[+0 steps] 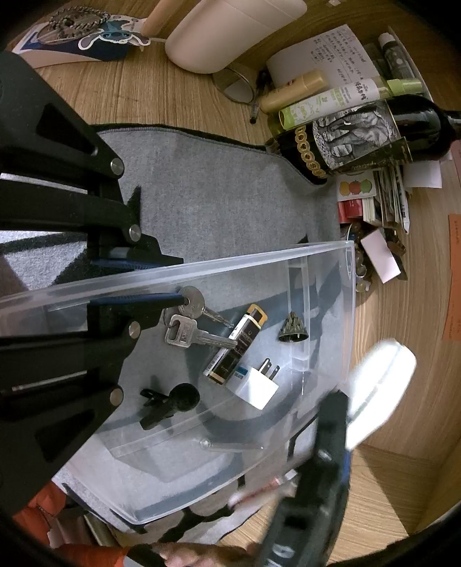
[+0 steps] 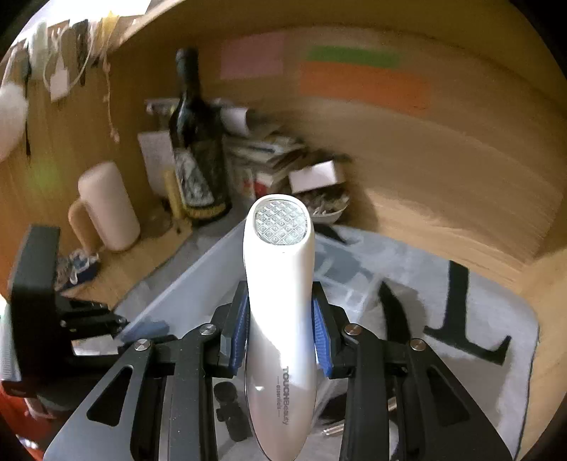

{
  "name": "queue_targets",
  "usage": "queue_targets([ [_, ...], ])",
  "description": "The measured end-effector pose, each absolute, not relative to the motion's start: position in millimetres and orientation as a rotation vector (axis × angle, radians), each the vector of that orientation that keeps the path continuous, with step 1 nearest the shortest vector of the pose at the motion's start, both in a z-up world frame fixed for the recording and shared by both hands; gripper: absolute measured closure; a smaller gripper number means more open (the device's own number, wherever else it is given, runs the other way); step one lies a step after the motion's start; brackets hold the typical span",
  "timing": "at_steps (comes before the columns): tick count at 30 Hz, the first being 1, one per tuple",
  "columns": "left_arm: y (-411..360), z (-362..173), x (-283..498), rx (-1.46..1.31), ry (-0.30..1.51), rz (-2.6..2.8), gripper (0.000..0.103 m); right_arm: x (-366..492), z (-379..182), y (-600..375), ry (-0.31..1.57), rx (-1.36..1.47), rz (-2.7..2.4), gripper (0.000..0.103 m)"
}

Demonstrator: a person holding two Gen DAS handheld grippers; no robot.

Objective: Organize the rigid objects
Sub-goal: 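Carry the white wand into the box and release it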

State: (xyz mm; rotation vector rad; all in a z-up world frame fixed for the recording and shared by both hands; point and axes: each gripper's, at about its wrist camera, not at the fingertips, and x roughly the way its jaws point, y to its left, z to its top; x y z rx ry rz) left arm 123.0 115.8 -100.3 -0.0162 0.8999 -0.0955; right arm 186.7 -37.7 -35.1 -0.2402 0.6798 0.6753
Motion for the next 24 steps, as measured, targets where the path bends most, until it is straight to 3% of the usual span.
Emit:
queue_targets([
  [24,114.1,-100.7,124.3,-0.015,0.899,-0.093,0.092,204.1,-91.8,4.9,0.936,-0.459,0.712,0.073],
])
